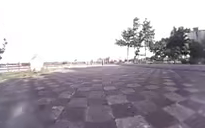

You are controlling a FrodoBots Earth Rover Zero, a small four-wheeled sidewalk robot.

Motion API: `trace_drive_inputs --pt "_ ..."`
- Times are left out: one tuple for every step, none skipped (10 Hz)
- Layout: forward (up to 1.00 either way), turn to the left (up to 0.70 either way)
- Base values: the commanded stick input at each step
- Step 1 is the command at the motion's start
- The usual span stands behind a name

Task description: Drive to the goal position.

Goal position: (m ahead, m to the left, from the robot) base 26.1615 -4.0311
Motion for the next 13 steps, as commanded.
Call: trace_drive_inputs --pt "0.7 0.01" --pt "0.7 0.01" --pt "0.7 0.01" --pt "0.7 0.01" --pt "0.7 0.01" --pt "0.7 0.01" --pt "0.7 0.01" --pt "0.7 0.01" --pt "0.7 0.01" --pt "0.7 0.01" --pt "0.7 0.01" --pt "0.7 0.01" --pt "0.7 0.01"
